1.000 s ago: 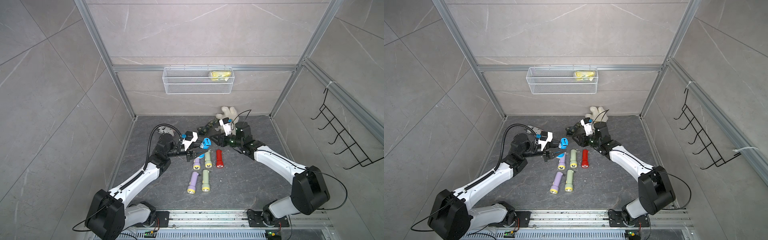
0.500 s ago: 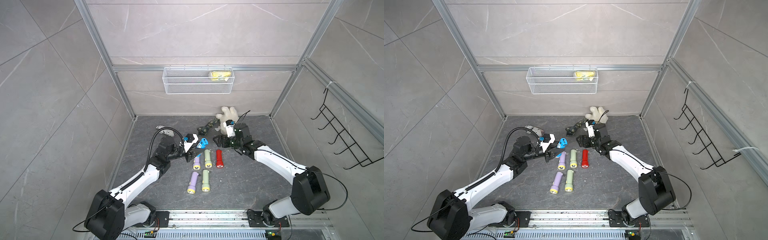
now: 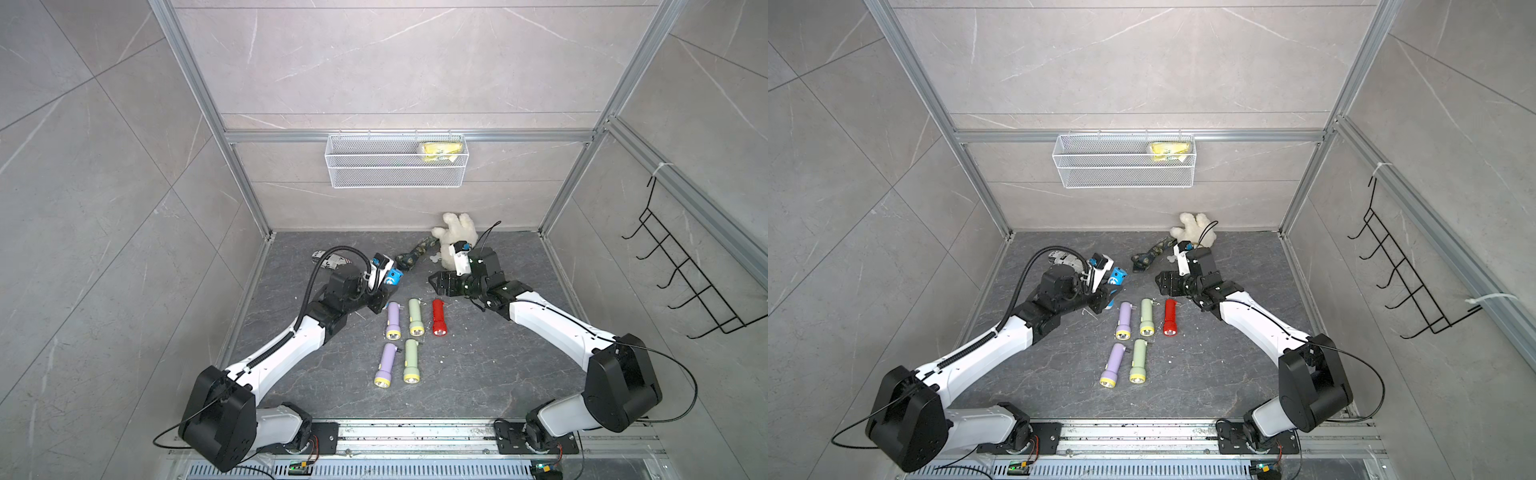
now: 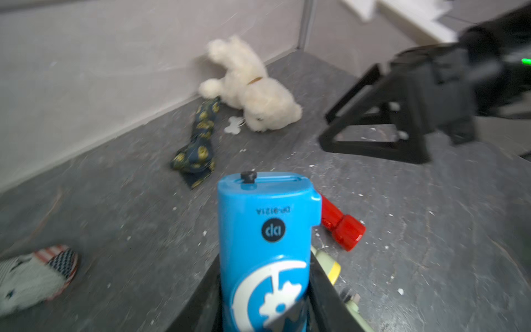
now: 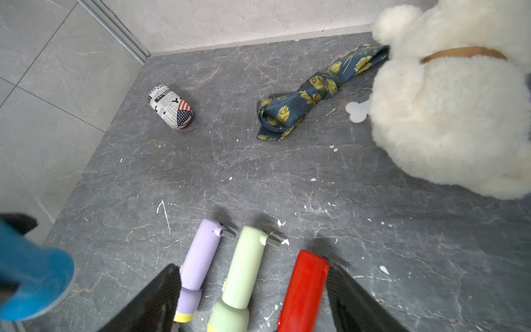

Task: Close the plug at the bottom of the flashlight
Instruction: Place the flashlight at the center of the board.

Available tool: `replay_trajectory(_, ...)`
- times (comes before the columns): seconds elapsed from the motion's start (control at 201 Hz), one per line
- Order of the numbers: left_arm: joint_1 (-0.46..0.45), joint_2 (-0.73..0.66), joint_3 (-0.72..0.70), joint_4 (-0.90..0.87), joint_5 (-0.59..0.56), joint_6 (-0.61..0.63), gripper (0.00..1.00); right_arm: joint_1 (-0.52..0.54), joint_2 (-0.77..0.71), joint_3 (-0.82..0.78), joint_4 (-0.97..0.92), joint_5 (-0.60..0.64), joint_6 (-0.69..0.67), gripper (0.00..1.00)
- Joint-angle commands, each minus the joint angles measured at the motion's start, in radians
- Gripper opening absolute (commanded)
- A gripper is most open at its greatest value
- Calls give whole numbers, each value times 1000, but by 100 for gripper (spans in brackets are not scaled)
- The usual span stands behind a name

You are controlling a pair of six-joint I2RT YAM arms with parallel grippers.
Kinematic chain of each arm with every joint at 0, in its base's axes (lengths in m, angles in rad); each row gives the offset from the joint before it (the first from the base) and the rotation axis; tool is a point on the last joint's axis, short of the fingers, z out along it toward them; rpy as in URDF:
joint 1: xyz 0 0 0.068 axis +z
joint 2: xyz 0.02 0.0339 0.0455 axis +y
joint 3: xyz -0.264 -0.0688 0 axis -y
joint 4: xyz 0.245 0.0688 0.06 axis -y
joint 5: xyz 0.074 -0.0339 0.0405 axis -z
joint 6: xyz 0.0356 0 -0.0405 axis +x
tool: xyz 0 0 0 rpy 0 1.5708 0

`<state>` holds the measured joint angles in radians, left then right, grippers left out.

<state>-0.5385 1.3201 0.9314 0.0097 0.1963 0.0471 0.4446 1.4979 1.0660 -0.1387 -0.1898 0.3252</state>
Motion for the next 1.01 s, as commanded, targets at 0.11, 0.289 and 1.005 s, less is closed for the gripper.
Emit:
replay_trajectory(0.11,3,71,89,-282,-308,-264,0,4,-38,22,-45,44,-6,83)
replay_trajectory(0.289,21,107,54,-317,-354,-325,0,3,-54,17,-62,56,-11,83)
replay_trajectory(1.005,128,414,35,-252,-243,-393,16,2,-102,-30,-83,128,-9,99)
